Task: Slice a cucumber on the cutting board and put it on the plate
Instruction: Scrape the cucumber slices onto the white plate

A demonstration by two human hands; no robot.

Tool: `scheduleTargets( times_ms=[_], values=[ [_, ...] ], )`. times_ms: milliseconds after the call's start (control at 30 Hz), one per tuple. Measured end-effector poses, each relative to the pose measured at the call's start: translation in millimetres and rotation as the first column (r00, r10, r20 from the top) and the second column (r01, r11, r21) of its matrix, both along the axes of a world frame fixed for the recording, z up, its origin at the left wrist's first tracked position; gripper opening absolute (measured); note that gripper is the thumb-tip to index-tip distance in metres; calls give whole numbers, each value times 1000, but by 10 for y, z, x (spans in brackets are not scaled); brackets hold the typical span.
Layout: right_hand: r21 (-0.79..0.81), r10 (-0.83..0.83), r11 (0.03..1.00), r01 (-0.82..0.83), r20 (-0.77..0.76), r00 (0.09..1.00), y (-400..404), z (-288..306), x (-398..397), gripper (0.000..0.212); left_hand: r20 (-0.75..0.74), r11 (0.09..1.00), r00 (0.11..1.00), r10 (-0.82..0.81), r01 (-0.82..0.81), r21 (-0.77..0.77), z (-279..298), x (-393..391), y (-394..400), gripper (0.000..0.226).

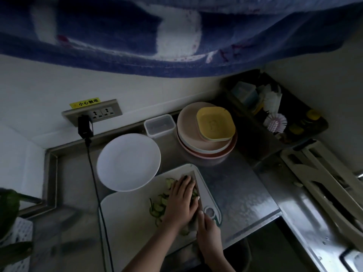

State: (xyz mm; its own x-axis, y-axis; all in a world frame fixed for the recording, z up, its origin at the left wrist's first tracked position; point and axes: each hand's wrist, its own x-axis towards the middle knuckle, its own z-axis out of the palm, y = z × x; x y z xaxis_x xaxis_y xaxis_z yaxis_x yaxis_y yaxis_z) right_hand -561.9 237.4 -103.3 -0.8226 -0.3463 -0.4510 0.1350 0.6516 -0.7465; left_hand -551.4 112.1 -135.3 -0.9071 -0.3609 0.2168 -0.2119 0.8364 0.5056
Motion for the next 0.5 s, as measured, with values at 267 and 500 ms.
scheduleTargets(
  times_ms=[267,500],
  values=[
    [-127,123,984,-127,-40,992,-676,363,-235,26,-158,986,978,134,-148,-78,373,-143,-665,45],
    [-141,172,976,-168,16,985,-1513,301,-185,36,-81,966,970,230,-238,-102,343,-6,-1506,42]
  ],
)
